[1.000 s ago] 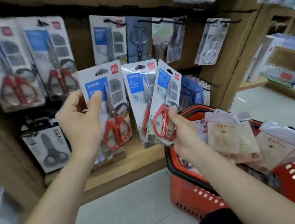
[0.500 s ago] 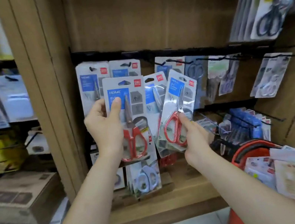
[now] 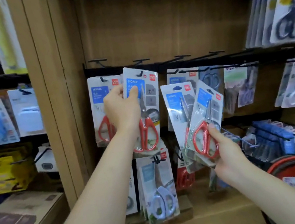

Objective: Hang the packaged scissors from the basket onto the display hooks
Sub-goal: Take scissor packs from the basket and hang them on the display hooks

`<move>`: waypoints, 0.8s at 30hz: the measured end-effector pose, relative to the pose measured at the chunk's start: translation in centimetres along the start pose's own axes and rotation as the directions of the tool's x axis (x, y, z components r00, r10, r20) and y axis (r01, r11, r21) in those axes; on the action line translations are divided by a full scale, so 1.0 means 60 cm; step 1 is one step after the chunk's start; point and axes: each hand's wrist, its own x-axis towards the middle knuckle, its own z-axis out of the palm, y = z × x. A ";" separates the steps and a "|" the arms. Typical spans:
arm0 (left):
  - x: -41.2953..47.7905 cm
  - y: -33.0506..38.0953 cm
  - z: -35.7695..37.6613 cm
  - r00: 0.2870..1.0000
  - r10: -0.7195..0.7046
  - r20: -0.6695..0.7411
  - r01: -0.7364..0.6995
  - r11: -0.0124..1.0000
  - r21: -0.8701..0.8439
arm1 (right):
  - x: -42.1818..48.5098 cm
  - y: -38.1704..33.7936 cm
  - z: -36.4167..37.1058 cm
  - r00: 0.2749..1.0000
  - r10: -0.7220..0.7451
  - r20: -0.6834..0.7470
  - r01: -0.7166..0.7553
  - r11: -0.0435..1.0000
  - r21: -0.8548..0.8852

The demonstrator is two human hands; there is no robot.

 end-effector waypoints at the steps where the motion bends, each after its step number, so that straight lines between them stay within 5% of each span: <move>1: 0.001 -0.002 0.004 1.000 -0.007 0.001 0.007 1.000 -0.002 | -0.001 -0.003 -0.005 1.000 0.000 0.026 0.000 1.000 -0.007; 8: -0.001 -0.013 0.019 0.997 0.013 -0.083 -0.009 0.999 0.046 | -0.006 -0.012 -0.018 0.995 -0.013 0.102 0.022 0.996 -0.085; 10: -0.014 -0.027 0.013 0.979 0.171 -0.107 -0.159 0.981 0.114 | -0.009 -0.012 -0.017 0.995 -0.015 0.097 0.024 0.996 -0.090; 12: -0.017 -0.038 0.004 0.883 0.453 -0.118 -0.408 0.869 0.280 | -0.011 -0.011 -0.014 0.997 -0.012 0.071 0.018 0.996 -0.092; 15: -0.009 -0.031 -0.001 0.732 0.673 0.107 -0.649 0.640 0.410 | -0.014 -0.008 -0.012 0.999 -0.007 0.046 0.012 0.995 -0.101; 18: -0.001 -0.017 0.008 0.774 0.518 0.363 -0.627 0.550 0.552 | -0.009 -0.005 -0.018 1.000 -0.013 -0.004 0.013 0.995 -0.102; 24: 0.040 -0.005 0.019 0.845 0.129 0.520 -0.519 0.434 0.736 | -0.007 -0.013 -0.041 1.000 -0.003 -0.011 0.002 0.994 -0.113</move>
